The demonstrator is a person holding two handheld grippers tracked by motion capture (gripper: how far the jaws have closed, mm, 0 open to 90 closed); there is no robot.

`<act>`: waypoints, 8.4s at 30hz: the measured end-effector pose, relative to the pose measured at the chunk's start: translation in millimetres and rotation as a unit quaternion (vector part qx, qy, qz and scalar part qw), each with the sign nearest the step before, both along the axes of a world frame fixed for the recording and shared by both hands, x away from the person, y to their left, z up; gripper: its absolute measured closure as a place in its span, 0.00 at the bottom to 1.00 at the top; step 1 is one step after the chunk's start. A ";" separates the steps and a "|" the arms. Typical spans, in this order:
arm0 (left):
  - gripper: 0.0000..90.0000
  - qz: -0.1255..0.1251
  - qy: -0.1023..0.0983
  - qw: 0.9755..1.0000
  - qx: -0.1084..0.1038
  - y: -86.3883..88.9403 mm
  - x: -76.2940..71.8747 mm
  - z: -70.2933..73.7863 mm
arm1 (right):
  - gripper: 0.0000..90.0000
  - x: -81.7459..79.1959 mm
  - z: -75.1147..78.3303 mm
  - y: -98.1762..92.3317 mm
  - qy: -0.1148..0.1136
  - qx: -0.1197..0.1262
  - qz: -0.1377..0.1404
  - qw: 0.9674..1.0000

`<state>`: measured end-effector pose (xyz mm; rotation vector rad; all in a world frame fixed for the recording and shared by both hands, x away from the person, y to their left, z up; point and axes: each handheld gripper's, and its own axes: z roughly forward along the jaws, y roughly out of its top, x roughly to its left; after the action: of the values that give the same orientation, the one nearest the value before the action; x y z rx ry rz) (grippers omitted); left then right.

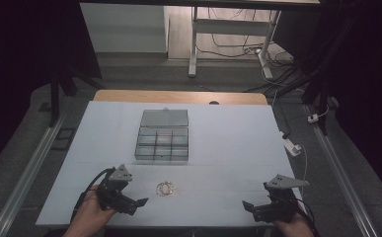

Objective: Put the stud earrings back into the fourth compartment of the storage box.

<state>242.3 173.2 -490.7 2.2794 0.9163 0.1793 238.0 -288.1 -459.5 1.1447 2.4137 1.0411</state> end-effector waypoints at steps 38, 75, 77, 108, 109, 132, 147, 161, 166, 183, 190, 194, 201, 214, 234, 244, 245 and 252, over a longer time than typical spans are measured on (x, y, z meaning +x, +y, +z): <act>0.84 -0.049 0.036 0.995 0.075 -63.2 53.8 -29.1 | 0.01 0.2 -0.3 1.2 0.001 -0.005 0.006 1.000; 0.95 0.015 0.022 1.000 0.009 -31.4 70.6 10.0 | 0.01 0.1 -0.1 0.7 0.001 -0.003 0.005 1.000; 0.95 0.021 0.018 1.000 0.006 -27.8 73.7 12.6 | 0.01 0.2 -0.2 0.7 0.001 -0.003 0.005 1.000; 0.95 0.100 0.001 0.995 0.000 7.7 126.9 21.8 | 0.01 0.7 -0.6 1.1 0.004 -0.003 0.007 1.000; 0.95 0.102 0.002 0.995 0.001 8.5 128.5 21.3 | 0.01 0.6 -0.6 1.1 0.005 -0.003 0.007 1.000; 0.93 0.120 0.029 0.992 0.040 11.6 148.8 -8.9 | 0.01 0.8 -0.9 1.4 0.004 -0.007 0.014 1.000; 0.51 0.082 -0.025 0.996 -0.015 11.5 133.0 6.7 | 0.01 0.0 -0.3 0.9 0.000 -0.002 0.013 1.000; 0.10 0.021 -0.008 0.999 -0.030 -9.6 101.8 9.6 | 0.01 -0.4 0.1 1.0 0.000 -0.004 0.012 1.000; 0.00 -0.012 -0.004 0.999 -0.036 -17.4 93.3 6.1 | 0.01 -0.4 0.1 1.1 0.000 -0.004 0.012 1.000; 0.00 -0.061 0.010 0.997 -0.039 -42.3 52.6 0.2 | 0.01 -0.2 -0.1 1.8 -0.002 -0.005 0.015 1.000; 0.00 -0.074 0.016 0.997 -0.014 -59.2 34.9 -7.9 | 0.01 0.1 -0.1 2.3 -0.001 -0.005 0.015 1.000; 0.00 -0.081 0.023 0.996 0.013 -70.6 26.8 -13.4 | 0.01 0.1 0.0 2.3 -0.002 -0.007 0.016 1.000; 0.00 -0.100 0.045 0.993 0.038 -82.9 22.7 -26.7 | 0.01 0.1 0.0 2.5 -0.001 -0.009 0.018 1.000; 0.59 -0.116 0.018 0.989 0.090 -84.3 21.1 -28.8 | 0.01 0.4 -0.5 3.0 -0.002 -0.010 0.020 1.000; 0.96 -0.077 0.058 0.993 0.066 -76.5 31.7 -27.8 | 0.01 0.2 -0.5 3.7 0.000 -0.010 0.021 1.000; 0.96 -0.072 0.063 0.994 0.053 -74.1 33.2 -20.8 | 0.01 0.1 -0.5 3.4 -0.001 -0.010 0.022 1.000; 0.96 -0.072 0.062 0.994 0.050 -73.2 33.2 -19.5 | 0.01 0.1 -0.5 3.4 -0.001 -0.010 0.022 1.000; 0.96 -0.065 0.044 0.996 0.036 -66.0 33.8 -10.5 | 0.01 0.1 -0.3 3.4 -0.001 -0.010 0.023 1.000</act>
<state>276.1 107.1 -501.2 2.4220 0.8133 0.0560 238.1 -284.6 -459.8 1.0855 2.4533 1.0291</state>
